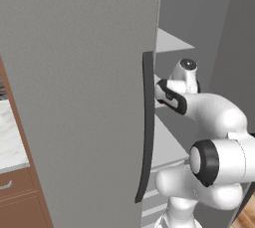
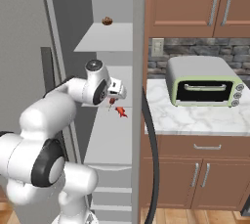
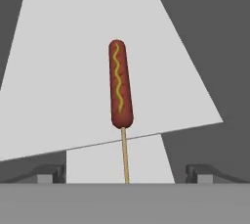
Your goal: Store the hot dog in the freezer for long-term storage. Close the freezer door after placing the cooked food.
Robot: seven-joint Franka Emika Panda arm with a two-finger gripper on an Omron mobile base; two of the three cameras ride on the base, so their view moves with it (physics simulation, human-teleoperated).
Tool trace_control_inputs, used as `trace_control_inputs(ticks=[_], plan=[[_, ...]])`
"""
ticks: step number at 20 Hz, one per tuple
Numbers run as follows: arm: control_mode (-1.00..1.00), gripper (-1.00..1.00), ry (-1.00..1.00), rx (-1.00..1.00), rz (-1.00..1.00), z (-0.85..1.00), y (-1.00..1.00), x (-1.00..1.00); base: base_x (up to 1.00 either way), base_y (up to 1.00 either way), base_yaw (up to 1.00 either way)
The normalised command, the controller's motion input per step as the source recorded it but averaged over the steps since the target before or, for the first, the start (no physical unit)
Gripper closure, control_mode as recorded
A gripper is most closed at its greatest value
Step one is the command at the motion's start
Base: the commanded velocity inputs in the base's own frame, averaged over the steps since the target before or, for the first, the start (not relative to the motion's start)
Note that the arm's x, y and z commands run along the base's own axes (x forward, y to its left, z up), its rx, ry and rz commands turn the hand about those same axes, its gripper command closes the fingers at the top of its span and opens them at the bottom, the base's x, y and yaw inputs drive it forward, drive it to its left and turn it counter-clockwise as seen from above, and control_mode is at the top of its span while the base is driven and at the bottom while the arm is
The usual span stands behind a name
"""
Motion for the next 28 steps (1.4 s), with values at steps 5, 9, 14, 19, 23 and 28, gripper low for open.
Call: trace_control_inputs(ticks=[5, 9, 14, 19, 23, 28], plan=[[-1.0, -1.0, 0.01, -0.01, -0.01, 0.09, 0.0, -0.7, 0.0, 0.0, 0.0], [-1.0, -1.0, 0.0, 0.0, 0.0, 0.01, 0.0, -0.96, 0.0, 0.0, 0.0], [-1.0, -1.0, 0.0, 0.0, 0.0, 0.13, 0.0, -0.99, 0.0, 0.0, 0.0], [-1.0, -1.0, 0.05, -0.05, 0.0, 0.35, 0.15, -0.77, 0.0, 0.0, 0.0], [-1.0, -1.0, 0.18, -0.04, 0.0, 0.46, 0.22, -0.49, 0.0, 0.0, 0.0], [-1.0, -1.0, 0.27, 0.09, -0.18, 0.13, 0.11, -0.26, 0.0, 0.0, 0.0]])
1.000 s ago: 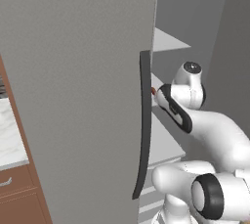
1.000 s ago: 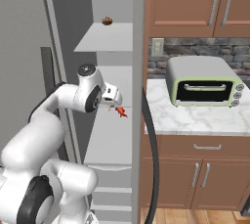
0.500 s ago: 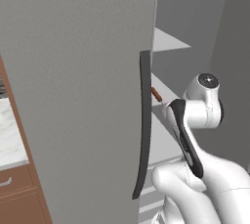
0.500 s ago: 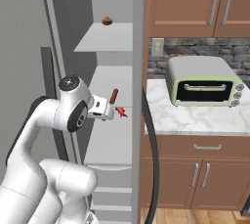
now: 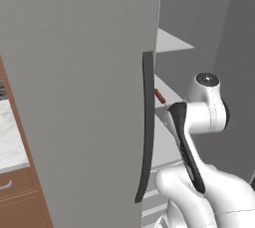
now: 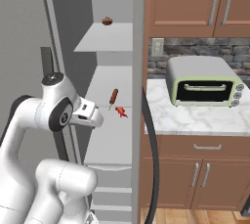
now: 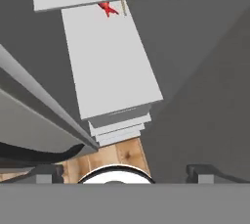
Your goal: Store the hot dog in the freezer for long-term storage. Close the freezer door after placing the cooked food.
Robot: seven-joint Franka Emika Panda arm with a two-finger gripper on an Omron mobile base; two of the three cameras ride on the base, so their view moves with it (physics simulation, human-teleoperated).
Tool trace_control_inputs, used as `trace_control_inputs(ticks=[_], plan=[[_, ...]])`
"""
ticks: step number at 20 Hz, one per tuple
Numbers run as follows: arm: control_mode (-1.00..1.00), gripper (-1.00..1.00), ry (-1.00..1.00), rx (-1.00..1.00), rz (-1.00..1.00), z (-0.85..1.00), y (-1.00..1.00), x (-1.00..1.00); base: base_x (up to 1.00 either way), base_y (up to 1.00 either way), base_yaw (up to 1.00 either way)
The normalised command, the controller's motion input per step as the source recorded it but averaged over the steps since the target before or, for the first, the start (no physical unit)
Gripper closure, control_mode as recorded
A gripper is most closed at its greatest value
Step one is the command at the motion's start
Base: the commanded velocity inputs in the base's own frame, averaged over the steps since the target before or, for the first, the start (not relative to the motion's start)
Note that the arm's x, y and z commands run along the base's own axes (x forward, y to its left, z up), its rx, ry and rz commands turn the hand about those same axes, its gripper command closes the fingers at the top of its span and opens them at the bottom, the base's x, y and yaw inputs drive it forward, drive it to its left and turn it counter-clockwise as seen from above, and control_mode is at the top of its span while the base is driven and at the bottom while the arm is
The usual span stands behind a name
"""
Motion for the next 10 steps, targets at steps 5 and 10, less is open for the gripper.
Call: trace_control_inputs(ticks=[5, 10], plan=[[-1.0, -1.0, 0.18, 0.13, -0.21, 0.01, 0.16, -0.41, 0.0, 0.0, 0.0], [-1.0, -1.0, 0.03, 0.0, -0.19, 0.0, 0.09, -0.55, 0.0, 0.0, 0.0]])
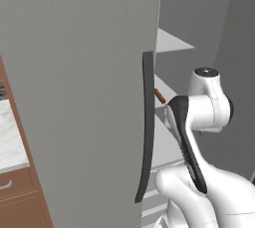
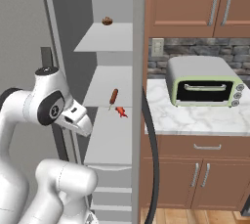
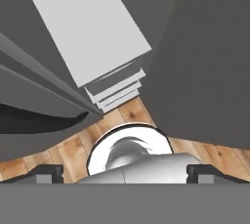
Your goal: Store the hot dog in the freezer for long-term storage. Close the freezer door after placing the cooked food.
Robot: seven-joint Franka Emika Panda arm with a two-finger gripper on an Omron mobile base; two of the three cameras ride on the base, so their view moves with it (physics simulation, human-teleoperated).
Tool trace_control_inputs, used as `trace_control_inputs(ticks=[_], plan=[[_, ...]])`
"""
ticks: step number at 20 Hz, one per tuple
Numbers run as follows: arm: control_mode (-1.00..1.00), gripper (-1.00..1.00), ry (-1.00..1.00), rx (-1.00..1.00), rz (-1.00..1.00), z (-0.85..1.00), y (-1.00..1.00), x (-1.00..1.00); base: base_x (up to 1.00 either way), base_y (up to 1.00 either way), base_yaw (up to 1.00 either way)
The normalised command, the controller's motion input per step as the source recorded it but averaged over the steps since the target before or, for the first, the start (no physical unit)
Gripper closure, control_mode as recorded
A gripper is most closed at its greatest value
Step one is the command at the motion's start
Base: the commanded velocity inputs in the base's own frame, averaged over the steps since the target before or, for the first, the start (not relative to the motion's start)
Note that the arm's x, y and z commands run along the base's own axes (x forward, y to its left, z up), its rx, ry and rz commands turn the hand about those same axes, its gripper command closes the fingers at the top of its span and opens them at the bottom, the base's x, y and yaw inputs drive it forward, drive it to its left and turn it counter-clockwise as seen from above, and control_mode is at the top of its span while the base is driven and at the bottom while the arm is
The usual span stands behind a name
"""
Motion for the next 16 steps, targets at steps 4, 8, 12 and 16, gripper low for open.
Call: trace_control_inputs(ticks=[4, 8, 12, 16], plan=[[-1.0, -1.0, -0.05, 0.01, -0.02, 0.0, -0.03, -0.66, 0.0, 0.0, 0.0], [-1.0, -1.0, 0.01, 0.01, 0.03, -0.08, -0.15, -0.21, 0.0, 0.0, 0.0], [-1.0, -1.0, 0.01, 0.0, 0.0, -0.01, -0.01, 0.0, 0.0, 0.0, 0.0], [-1.0, -1.0, 0.0, 0.0, 0.0, 0.0, 0.0, 0.0, 0.0, 0.0, 0.0]])
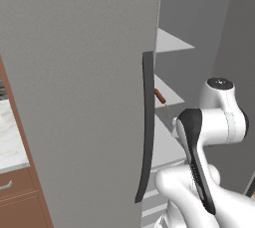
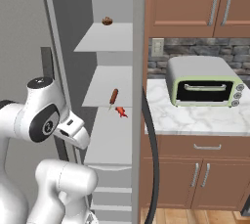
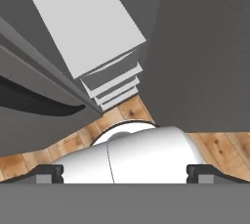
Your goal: Store the hot dog in the freezer for long-term storage. Close the freezer door after placing the cooked food.
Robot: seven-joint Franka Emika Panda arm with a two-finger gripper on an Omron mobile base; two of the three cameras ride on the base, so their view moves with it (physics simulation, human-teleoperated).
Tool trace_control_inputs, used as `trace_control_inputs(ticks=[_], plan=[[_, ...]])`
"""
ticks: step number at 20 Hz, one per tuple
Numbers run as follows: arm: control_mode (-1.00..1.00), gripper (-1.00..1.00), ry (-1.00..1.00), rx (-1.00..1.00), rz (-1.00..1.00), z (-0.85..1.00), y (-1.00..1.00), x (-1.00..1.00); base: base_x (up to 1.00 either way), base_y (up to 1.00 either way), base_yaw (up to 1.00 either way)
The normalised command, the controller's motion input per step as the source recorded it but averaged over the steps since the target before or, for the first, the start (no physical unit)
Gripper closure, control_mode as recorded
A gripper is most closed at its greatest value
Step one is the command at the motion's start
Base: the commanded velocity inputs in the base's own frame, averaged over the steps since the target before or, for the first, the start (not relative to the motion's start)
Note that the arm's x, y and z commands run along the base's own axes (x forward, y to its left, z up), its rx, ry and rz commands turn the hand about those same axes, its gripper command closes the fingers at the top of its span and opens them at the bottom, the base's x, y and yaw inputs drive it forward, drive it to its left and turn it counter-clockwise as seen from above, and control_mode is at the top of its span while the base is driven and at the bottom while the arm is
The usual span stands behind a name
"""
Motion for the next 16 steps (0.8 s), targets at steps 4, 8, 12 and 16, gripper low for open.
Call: trace_control_inputs(ticks=[4, 8, 12, 16], plan=[[-1.0, -1.0, 0.0, 0.0, 0.01, 0.0, 0.0, 0.0, 0.0, 0.0, 0.0], [1.0, -1.0, 0.0, 0.0, 0.06, -0.05, 0.0, -0.02, -0.1, 0.0, 0.06], [1.0, -1.0, 0.0, 0.0, 0.0, 0.0, 0.0, 0.0, -0.36, 0.0, 0.09], [1.0, -1.0, 0.0, 0.0, 0.0, 0.0, 0.0, 0.0, -0.65, -0.1, 0.03]])
